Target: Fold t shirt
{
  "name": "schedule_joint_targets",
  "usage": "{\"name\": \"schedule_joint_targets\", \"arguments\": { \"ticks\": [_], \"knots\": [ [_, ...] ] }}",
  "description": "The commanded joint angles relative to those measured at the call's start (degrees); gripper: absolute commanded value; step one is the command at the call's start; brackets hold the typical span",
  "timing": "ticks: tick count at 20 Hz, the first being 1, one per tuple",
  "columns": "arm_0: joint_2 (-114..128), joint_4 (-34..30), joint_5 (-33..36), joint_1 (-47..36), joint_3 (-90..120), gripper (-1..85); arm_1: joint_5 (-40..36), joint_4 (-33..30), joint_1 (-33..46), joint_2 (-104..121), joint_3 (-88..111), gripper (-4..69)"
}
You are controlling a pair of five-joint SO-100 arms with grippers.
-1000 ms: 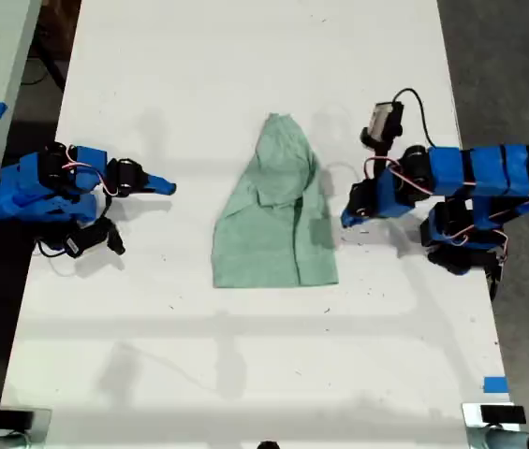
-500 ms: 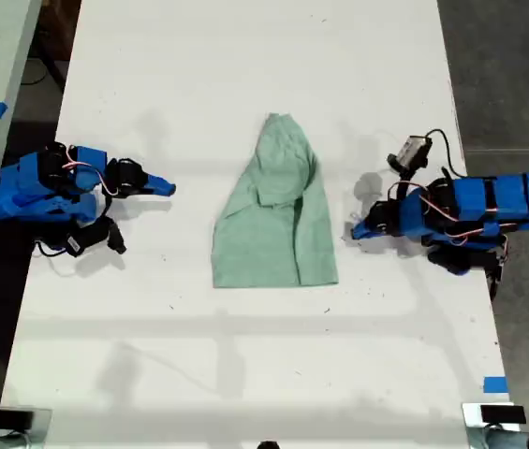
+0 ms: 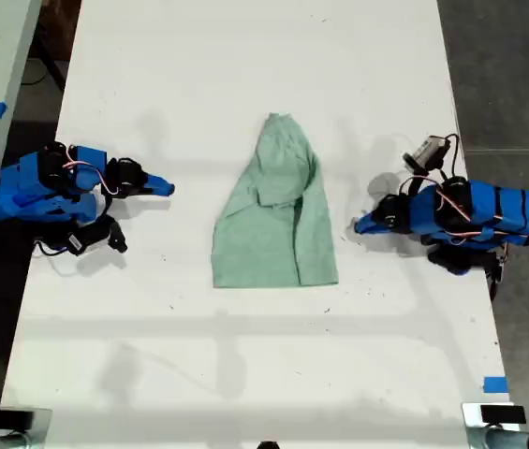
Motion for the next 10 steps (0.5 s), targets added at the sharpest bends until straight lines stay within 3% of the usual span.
{"name": "schedule_joint_targets", "arguments": {
  "ticks": [1,3,6,10],
  "knots": [
    [0.4,0.0,-1.2,-1.2,0.4,-0.1,5.3,0.6,-0.4,0.8,3.3,8.0],
    [0.4,0.0,-1.2,-1.1,0.4,-0.1,4.3,0.6,-1.1,0.8,3.3,8.5],
    [0.4,-0.4,-0.8,-0.8,0.4,-0.2,3.3,0.6,-1.1,0.8,3.3,2.2],
    [0.4,-0.4,-0.6,-0.8,0.4,-0.2,3.8,0.4,-0.9,0.8,3.3,2.2]
  ]
}}
